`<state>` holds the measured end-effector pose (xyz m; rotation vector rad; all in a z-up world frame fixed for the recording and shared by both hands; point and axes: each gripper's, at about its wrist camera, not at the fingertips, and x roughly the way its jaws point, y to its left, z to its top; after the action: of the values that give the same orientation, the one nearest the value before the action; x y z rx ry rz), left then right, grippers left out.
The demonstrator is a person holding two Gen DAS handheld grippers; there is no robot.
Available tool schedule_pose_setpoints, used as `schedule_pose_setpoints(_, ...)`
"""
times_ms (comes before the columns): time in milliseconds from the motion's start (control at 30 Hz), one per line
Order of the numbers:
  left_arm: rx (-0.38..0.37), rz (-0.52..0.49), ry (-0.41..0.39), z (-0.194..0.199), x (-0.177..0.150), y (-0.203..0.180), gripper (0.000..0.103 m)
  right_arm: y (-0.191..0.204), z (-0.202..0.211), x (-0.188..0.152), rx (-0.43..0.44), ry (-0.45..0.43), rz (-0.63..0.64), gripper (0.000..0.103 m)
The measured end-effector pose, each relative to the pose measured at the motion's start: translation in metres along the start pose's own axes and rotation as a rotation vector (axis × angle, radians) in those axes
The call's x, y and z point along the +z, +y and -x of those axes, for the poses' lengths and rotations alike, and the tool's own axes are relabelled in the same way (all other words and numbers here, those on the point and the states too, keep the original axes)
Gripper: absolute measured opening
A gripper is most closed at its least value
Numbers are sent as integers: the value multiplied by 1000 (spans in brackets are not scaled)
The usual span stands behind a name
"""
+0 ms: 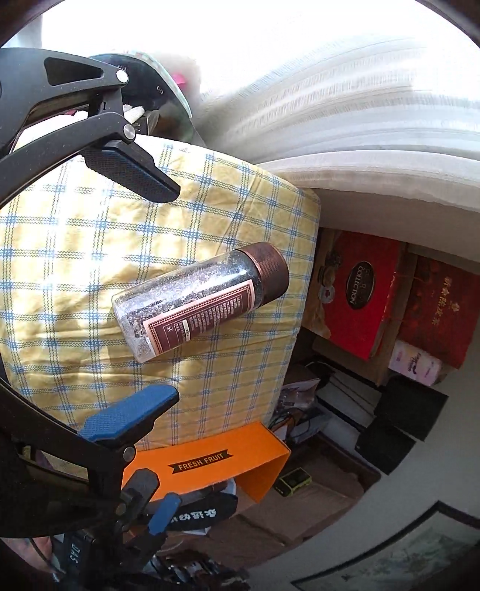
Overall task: Organize objects
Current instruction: 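Move both tools to the glass bottle and grasp it with both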
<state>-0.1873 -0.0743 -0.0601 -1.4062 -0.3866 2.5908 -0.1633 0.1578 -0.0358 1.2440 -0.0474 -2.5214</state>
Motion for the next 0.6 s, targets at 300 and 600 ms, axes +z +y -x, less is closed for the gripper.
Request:
schedule_pose_setpoints(300,3,38,45,-35,1,12,95,33,-45,-7,94,56,33,97)
schedule_pose_setpoints(600,-3,30,75,-59,11,8,95,43,-77,-9,182,93,-3,87)
